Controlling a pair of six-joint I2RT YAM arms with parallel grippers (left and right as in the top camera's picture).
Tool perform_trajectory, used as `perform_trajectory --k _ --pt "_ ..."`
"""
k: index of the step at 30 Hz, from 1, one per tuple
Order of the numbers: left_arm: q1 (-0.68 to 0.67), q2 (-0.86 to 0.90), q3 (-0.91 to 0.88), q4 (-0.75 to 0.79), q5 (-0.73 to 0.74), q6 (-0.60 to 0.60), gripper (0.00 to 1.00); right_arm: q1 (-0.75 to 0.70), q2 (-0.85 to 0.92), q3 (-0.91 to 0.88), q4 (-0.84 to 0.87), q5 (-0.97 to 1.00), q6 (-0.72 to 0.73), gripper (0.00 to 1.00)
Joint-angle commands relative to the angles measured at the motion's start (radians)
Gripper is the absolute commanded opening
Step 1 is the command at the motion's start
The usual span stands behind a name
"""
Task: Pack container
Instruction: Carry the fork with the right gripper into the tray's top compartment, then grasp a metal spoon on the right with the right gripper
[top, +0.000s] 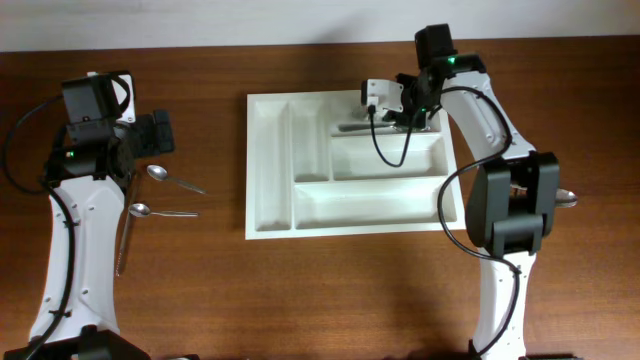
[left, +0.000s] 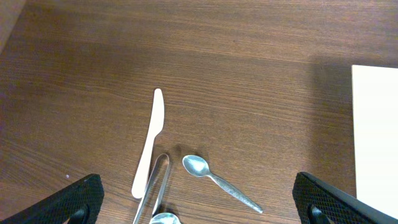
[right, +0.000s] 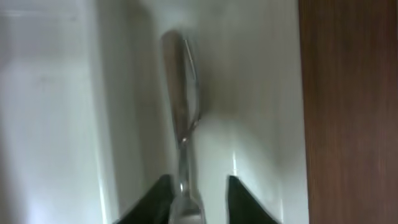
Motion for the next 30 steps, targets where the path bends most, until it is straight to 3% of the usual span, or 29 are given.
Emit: perform_trajectory --k 1,3,7,10,15,19,22,26,30 --pt "0.002 0.005 0.023 0.002 -0.004 0.019 0.99 -0.002 -0.027 0.023 0.019 -0.045 0.166 0.40" --pt "0.002 0.005 0.023 0.002 -0.004 0.019 0.99 -0.008 -0.052 0.051 -0.004 -0.044 0.307 0.47" --pt "0.002 0.005 0.023 0.002 -0.004 0.019 0.99 -0.040 -0.118 0.151 -0.143 0.002 0.739 0.55" --pt "0.002 0.005 0.023 0.002 -0.004 0.019 0.99 -0.095 -0.153 0.249 -0.316 0.131 0.983 0.55" --pt "0.002 0.005 0.023 0.002 -0.004 0.019 0.99 -0.266 -0.184 0.350 -0.547 0.255 1.288 0.44" --pt "0.002 0.005 0.023 0.002 -0.004 0.019 0.99 -0.473 -0.177 0.327 -0.623 0.264 1.642 0.58" --pt "0.002 0.005 0.023 0.002 -0.004 0.019 0.99 -0.589 -0.169 0.256 -0.599 0.263 1.777 0.65" --pt "0.002 0.005 0.023 0.002 -0.004 0.019 0.99 -0.704 -0.166 0.113 -0.549 0.244 1.891 0.64" --pt "0.002 0.005 0.023 0.002 -0.004 0.019 0.99 -0.749 -0.166 -0.029 -0.492 0.189 1.893 0.60"
